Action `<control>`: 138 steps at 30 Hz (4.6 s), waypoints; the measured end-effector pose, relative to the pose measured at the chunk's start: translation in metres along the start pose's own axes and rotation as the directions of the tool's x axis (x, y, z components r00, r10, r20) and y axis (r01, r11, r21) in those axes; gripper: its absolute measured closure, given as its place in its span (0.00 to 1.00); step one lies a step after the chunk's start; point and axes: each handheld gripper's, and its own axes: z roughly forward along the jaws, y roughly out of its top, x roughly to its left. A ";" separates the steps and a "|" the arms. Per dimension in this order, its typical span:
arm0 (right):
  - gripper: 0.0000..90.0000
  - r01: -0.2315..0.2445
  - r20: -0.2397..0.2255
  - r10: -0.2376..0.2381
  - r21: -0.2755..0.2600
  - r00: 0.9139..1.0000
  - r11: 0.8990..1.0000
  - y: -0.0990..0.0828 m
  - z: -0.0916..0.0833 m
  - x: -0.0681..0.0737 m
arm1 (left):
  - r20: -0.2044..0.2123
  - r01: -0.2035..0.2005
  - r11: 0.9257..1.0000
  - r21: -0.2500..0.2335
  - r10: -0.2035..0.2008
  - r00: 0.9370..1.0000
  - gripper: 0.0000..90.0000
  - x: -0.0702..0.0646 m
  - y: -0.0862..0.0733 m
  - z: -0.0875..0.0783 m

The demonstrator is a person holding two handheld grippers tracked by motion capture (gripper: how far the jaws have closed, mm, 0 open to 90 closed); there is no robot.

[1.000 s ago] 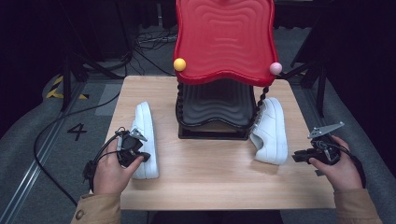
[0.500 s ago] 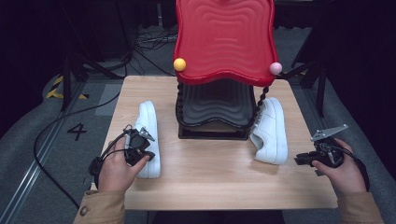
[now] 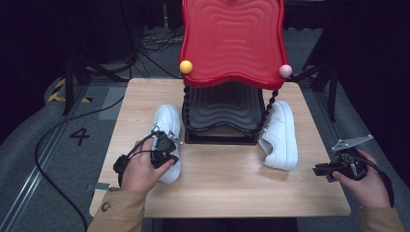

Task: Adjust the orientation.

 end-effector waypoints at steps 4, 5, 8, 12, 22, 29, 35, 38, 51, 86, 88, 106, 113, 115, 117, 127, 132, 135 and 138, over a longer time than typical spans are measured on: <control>0.84 -0.011 0.004 0.011 -0.004 1.000 1.000 -0.005 -0.004 -0.001 | 0.004 -0.033 0.999 0.006 0.033 0.999 1.00 -0.004 0.007 0.008; 0.84 -0.013 0.006 0.013 -0.006 1.000 1.000 -0.006 -0.004 -0.001 | 0.022 -0.036 0.999 -0.002 0.036 0.999 1.00 -0.005 0.008 0.008; 0.84 -0.017 0.004 0.017 -0.008 1.000 1.000 -0.008 -0.006 -0.001 | 0.045 -0.051 0.998 -0.031 0.052 0.998 1.00 -0.008 0.012 0.005; 0.84 -0.022 0.006 0.022 -0.008 1.000 1.000 -0.010 -0.006 -0.002 | 0.024 -0.061 0.997 -0.041 0.062 0.998 0.92 -0.012 0.016 -0.002; 0.83 -0.020 0.004 0.020 -0.004 1.000 1.000 -0.007 -0.004 -0.001 | 0.005 0.030 0.996 -0.081 -0.030 1.000 0.54 -0.010 0.005 -0.036; 0.82 -0.011 -0.001 0.011 -0.002 1.000 1.000 -0.005 -0.001 0.000 | 0.033 0.067 0.998 -0.020 -0.067 0.997 0.48 -0.005 -0.001 -0.032; 0.82 -0.007 -0.005 0.007 0.003 1.000 1.000 -0.004 0.001 -0.001 | 0.080 0.060 0.997 0.047 -0.064 0.995 0.50 -0.002 -0.002 -0.013; 0.82 -0.004 -0.008 0.004 0.004 1.000 1.000 -0.002 0.002 -0.001 | 0.095 0.069 0.995 0.070 -0.075 0.993 0.50 0.000 -0.004 -0.003; 0.81 0.010 -0.019 -0.010 0.008 1.000 1.000 0.004 0.006 0.000 | 0.132 0.068 0.988 0.136 -0.086 0.988 0.54 0.002 -0.011 0.027; 0.81 0.022 -0.041 -0.020 0.033 0.999 0.999 0.008 0.018 -0.002 | 0.123 0.102 0.994 0.049 -0.107 0.987 0.84 0.006 0.003 -0.002; 0.81 0.024 -0.043 -0.022 0.035 0.999 0.999 0.008 0.020 -0.002 | 0.127 0.105 0.993 0.057 -0.111 0.986 0.84 0.007 0.004 -0.006; 0.81 0.024 -0.050 -0.023 0.036 0.999 0.999 0.009 0.020 -0.002 | 0.100 0.041 0.994 0.098 -0.050 0.994 0.83 0.011 0.023 -0.070; 0.81 0.022 -0.050 -0.020 0.038 0.999 0.999 0.007 0.022 -0.004 | 0.063 0.041 0.995 0.088 -0.046 0.997 0.83 0.008 0.032 -0.087; 0.81 0.019 -0.053 -0.017 0.039 0.998 0.999 0.007 0.022 -0.004 | 0.063 0.038 0.996 0.084 -0.044 0.997 0.83 0.008 0.034 -0.094; 0.81 0.019 -0.054 -0.017 0.040 0.998 0.999 0.007 0.024 -0.006 | 0.056 0.039 0.997 0.071 -0.043 0.997 0.83 0.007 0.039 -0.103; 0.81 0.016 -0.062 -0.013 0.050 0.998 0.999 0.005 0.029 -0.010 | 0.042 0.036 0.998 0.053 -0.038 0.998 0.83 0.008 0.050 -0.130; 0.82 0.014 -0.054 -0.011 0.055 0.998 0.998 0.005 0.029 -0.011 | 0.005 0.034 0.998 0.054 -0.034 0.999 0.83 0.008 0.056 -0.148; 0.82 0.013 -0.055 -0.009 0.059 0.998 0.998 0.005 0.030 -0.011 | 0.000 0.034 0.998 0.045 -0.034 0.999 0.83 0.008 0.058 -0.155; 0.82 0.015 -0.053 -0.012 0.059 0.999 0.998 0.005 0.031 -0.010 | -0.019 0.014 0.999 0.049 -0.013 1.000 0.83 0.006 0.064 -0.167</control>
